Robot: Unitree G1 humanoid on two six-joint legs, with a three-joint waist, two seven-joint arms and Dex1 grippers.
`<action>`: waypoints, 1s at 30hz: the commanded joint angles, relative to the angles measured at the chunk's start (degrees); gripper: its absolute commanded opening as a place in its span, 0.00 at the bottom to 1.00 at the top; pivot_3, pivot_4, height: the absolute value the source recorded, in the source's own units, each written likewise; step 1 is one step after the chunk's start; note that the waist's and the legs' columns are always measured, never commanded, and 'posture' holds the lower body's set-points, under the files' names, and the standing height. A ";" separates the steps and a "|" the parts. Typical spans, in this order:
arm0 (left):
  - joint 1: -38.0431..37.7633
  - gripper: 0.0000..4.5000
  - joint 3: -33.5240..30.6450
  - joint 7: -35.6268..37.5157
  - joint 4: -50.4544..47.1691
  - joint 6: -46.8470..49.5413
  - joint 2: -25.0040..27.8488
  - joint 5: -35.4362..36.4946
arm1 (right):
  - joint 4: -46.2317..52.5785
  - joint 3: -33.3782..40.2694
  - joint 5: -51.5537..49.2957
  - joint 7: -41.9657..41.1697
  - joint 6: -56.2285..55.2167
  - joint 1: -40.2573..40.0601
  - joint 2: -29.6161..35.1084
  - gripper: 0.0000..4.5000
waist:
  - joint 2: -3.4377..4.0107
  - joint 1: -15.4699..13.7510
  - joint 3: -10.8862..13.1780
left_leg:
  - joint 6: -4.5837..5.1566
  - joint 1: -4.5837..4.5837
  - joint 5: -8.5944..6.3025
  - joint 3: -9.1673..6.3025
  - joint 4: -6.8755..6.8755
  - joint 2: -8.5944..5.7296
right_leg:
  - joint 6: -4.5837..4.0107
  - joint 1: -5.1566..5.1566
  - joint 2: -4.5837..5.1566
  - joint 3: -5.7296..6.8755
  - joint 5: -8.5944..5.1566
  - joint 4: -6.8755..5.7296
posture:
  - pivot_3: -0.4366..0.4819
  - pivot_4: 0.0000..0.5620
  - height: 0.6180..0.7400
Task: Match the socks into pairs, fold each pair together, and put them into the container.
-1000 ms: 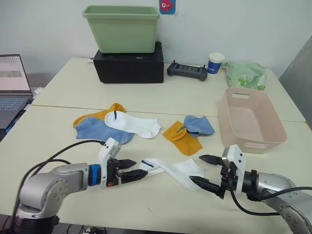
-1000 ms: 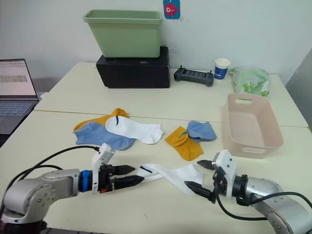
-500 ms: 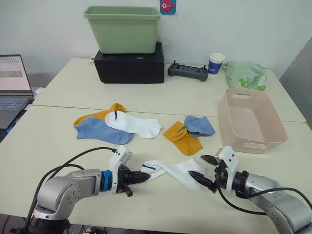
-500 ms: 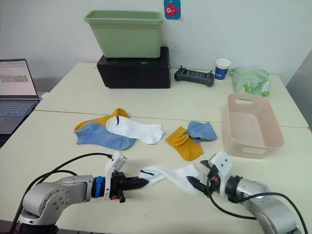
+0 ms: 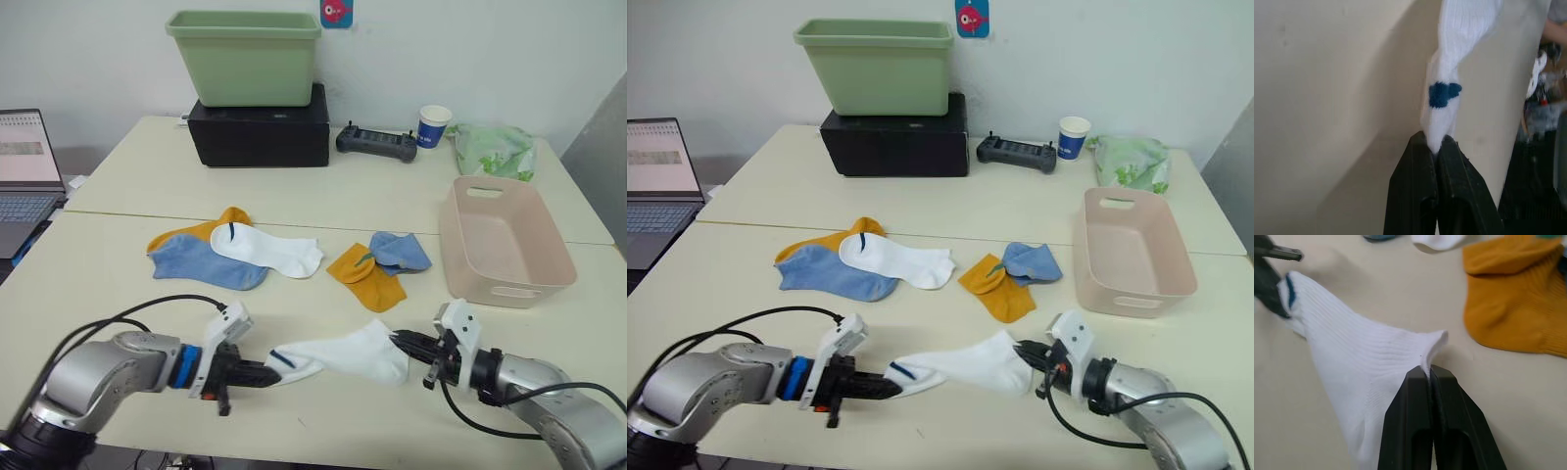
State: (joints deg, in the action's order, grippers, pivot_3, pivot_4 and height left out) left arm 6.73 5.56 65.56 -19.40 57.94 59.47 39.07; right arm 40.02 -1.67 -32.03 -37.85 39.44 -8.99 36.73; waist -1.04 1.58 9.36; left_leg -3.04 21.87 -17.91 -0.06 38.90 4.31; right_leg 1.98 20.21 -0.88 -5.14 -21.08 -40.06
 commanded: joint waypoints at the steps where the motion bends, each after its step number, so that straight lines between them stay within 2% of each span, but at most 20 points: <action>1: 3.52 0.00 3.04 10.06 2.13 -5.69 4.58 -2.51 | 6.90 4.26 -10.32 -0.13 5.97 -0.52 1.44 0.01 | 0.00 0.00 0.00 | 0.00 -0.01 0.00 0.02 0.00 0.00 | 0.00 -0.01 -0.01 0.00 0.00 0.01 | 0.48 0.27 0.84; 4: 5.82 0.00 6.04 14.92 4.23 -9.30 6.48 -5.25 | 7.95 6.19 -15.73 2.05 10.29 -1.08 2.01 0.01 | 0.00 0.00 0.00 | 0.03 0.01 -0.02 0.14 0.00 -0.02 | 0.00 -0.01 -0.01 0.00 0.00 0.07 | 0.48 0.27 0.84; 8: 8.63 0.00 9.88 16.63 8.26 -12.92 4.97 -9.87 | 7.00 5.15 -13.73 4.52 11.35 -1.58 2.71 0.01 | -0.02 0.00 0.02 | 0.12 0.03 -0.06 0.19 0.00 -0.10 | 0.00 0.04 -0.01 -0.02 0.00 0.07 | 0.48 0.27 0.84; 12: 14.13 0.00 13.87 12.66 19.19 -19.10 -2.18 -18.13 | 3.64 2.64 -7.05 7.94 9.58 -1.07 2.52 0.01 | -0.03 -0.12 0.00 | 0.27 0.04 -0.14 0.17 0.03 -0.18 | 0.00 0.05 0.00 -0.02 0.00 0.03 | 0.48 0.27 0.84; 16: 14.66 0.00 11.92 13.11 20.05 -17.81 -4.80 -16.46 | 2.46 -0.20 -3.65 6.91 7.36 -0.52 2.80 0.01 | 0.00 -0.17 -0.01 | 0.27 0.06 -0.14 0.17 0.04 -0.25 | 0.00 0.06 0.06 -0.02 0.00 0.04 | 0.48 0.27 0.84; 19: 13.70 0.00 9.49 11.95 18.42 -16.10 -4.84 -15.18 | 2.44 -0.82 -2.50 7.15 6.64 -0.75 2.53 0.01 | 0.00 -0.17 -0.02 | 0.27 0.06 -0.14 0.12 0.04 -0.24 | 0.00 0.04 0.07 -0.02 0.00 0.03 | 0.48 0.27 0.84; 20: 12.78 0.09 7.48 11.22 17.18 -15.51 -4.77 -13.88 | 2.41 -0.98 -1.44 7.26 5.57 -0.86 2.39 0.05 | 0.00 -0.09 -0.02 | 0.27 0.06 -0.14 0.10 0.04 -0.24 | 0.00 0.04 0.08 -0.03 0.00 0.02 | 0.48 0.27 0.84; 23: 10.65 0.27 3.87 8.56 14.71 -15.32 -4.92 -12.72 | 2.31 -1.13 -0.02 6.62 3.60 -1.24 2.31 0.24 | 0.00 -0.04 -0.01 | 0.27 0.06 -0.14 0.00 0.04 -0.20 | 0.00 0.05 0.08 -0.05 0.00 0.00 | 0.48 0.27 0.84; 27: 2.08 0.56 -8.59 1.86 7.30 -10.15 -5.12 -6.58 | 2.83 2.43 -1.05 4.46 0.14 -2.67 2.34 0.56 | -0.01 0.12 -0.01 | 0.27 0.07 -0.14 -0.06 0.03 -0.09 | 0.00 0.04 0.07 -0.07 0.00 0.01 | 0.48 0.27 0.84; 30: -4.10 0.78 -19.01 -4.32 1.33 -4.55 -8.99 0.18 | 3.38 6.07 -2.03 2.88 -1.96 -3.87 2.68 0.80 | -0.01 0.14 -0.01 | 0.25 0.08 -0.14 -0.05 0.03 0.05 | 0.00 0.03 0.06 -0.02 0.00 0.02 | 0.48 0.27 0.84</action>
State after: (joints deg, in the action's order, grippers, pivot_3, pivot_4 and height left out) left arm 4.05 -8.28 64.25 -14.07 50.67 51.53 35.21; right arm 41.31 1.54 -32.78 -33.82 39.51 -12.67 39.18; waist -1.05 1.72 9.35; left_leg -2.79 21.94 -18.04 -0.10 38.93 4.38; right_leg 1.98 20.22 -0.82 -5.15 -21.08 -40.06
